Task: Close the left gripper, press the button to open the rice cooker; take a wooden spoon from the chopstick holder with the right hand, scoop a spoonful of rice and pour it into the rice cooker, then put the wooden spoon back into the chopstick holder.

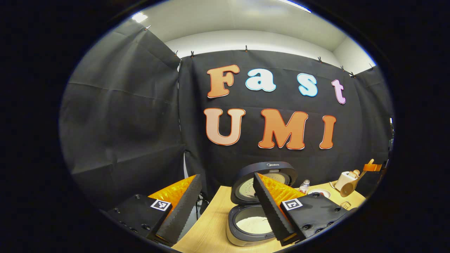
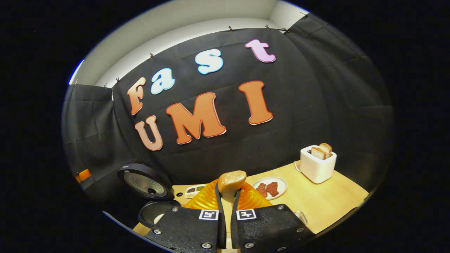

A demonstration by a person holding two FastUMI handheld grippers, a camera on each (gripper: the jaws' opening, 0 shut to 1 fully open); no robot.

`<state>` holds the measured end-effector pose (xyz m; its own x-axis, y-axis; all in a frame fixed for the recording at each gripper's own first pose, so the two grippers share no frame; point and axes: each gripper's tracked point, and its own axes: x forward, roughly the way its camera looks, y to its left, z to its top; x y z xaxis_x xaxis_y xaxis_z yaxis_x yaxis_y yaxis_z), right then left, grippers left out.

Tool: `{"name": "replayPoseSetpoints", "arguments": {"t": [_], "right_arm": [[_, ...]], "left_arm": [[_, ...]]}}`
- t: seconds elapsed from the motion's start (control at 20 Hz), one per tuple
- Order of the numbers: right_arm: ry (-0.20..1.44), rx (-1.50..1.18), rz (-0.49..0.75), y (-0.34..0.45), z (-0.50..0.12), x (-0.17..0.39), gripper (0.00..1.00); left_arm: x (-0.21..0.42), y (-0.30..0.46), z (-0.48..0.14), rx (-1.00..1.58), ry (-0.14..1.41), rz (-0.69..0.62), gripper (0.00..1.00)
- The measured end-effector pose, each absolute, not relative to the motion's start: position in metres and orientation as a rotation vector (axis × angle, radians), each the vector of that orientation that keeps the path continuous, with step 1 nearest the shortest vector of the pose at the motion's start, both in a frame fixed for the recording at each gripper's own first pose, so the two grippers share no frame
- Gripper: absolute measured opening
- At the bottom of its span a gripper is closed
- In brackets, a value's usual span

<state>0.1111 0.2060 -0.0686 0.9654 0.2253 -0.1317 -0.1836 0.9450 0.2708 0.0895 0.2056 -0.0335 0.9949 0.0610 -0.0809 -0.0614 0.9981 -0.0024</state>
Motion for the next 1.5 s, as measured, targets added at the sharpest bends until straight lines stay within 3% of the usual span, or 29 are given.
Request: {"name": "replayPoseSetpoints", "arguments": {"t": [0.55, 1.15, 1.45, 1.5], "right_arm": [[0.316, 0.260, 0.081, 0.110, -0.171, 0.120, 0.05], [0.480, 0.369, 0.115, 0.100, -0.263, 0.138, 0.05], [0.489, 0.273, 0.026, 0.058, -0.260, 0.137, 0.31], [0.482, 0.246, 0.012, 0.049, -0.253, 0.137, 0.42]], "left_arm": [[0.085, 0.166, -0.027, 0.024, 0.091, 0.094, 0.97], [0.061, 0.149, -0.013, 0.095, 0.086, 0.146, 0.99], [0.064, 0.135, -0.012, 0.068, 0.081, 0.135, 1.00], [0.066, 0.133, -0.011, 0.062, 0.081, 0.131, 1.00]]}}
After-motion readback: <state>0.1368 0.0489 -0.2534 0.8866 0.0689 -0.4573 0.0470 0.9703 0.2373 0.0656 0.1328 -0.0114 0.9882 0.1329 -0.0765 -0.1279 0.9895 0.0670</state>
